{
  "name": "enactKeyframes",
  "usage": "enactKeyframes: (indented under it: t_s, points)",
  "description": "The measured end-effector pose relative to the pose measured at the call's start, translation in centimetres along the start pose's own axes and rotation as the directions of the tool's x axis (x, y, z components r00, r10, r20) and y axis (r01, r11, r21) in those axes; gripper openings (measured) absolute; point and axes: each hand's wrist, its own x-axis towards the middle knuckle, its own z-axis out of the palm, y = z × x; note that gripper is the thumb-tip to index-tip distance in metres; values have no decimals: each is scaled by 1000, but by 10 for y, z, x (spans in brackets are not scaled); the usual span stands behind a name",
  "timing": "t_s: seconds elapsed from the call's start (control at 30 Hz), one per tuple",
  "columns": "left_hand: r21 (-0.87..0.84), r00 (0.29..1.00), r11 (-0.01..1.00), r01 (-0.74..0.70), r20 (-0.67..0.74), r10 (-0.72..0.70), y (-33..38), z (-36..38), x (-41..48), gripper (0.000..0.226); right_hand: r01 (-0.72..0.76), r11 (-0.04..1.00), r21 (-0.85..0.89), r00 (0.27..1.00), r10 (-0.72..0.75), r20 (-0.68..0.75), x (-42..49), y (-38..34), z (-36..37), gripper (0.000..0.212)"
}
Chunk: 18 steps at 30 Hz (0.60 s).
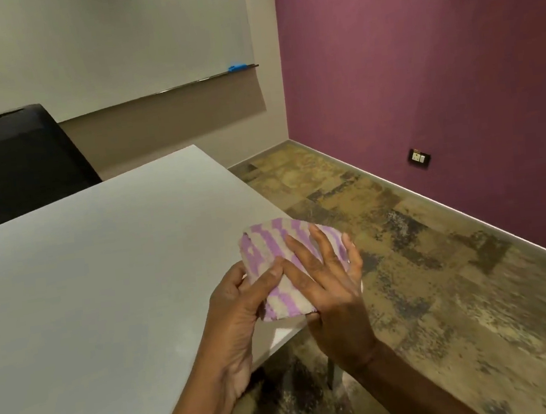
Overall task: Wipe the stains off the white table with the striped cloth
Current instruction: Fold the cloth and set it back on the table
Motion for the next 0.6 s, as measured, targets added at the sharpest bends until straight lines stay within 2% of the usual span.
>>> enactKeyframes:
  t_s: [0.1, 0.2, 0.27, 0.33, 0.37, 0.43, 0.5, 0.6]
  points:
    - [-15, 1000, 1000, 6, -28, -7, 32, 17, -3, 36, -97, 995, -34, 986, 101, 134, 27, 0, -28, 86]
    - [-17, 998, 999, 45, -45, -45, 60, 37, -7, 30, -194, 981, 10, 949, 185, 254, 50, -8, -61, 93]
    - [-27, 997, 998, 60, -49, -61, 77, 48, -11, 28, -246, 966, 77, 922, 208, 327, 58, -10, -84, 90]
    - [-74, 996, 995, 68, -56, -72, 93, 56, -13, 28, -351, 923, 156, 868, 259, 424, 64, -10, -107, 94]
    - [-107, 995, 991, 75, -56, -81, 101, 60, -15, 29, -468, 856, 220, 815, 322, 482, 67, -9, -119, 103]
    - [-186, 994, 978, 90, -49, -101, 116, 68, -18, 31, -712, 592, 378, 688, 481, 543, 76, -3, -145, 113]
    - [-268, 992, 957, 108, -31, -121, 129, 78, -21, 35, -799, 388, 459, 595, 619, 512, 87, 3, -164, 107]
    - [-374, 988, 917, 142, -8, -156, 145, 95, -30, 43, -872, 20, 489, 332, 759, 561, 109, 15, -181, 102]
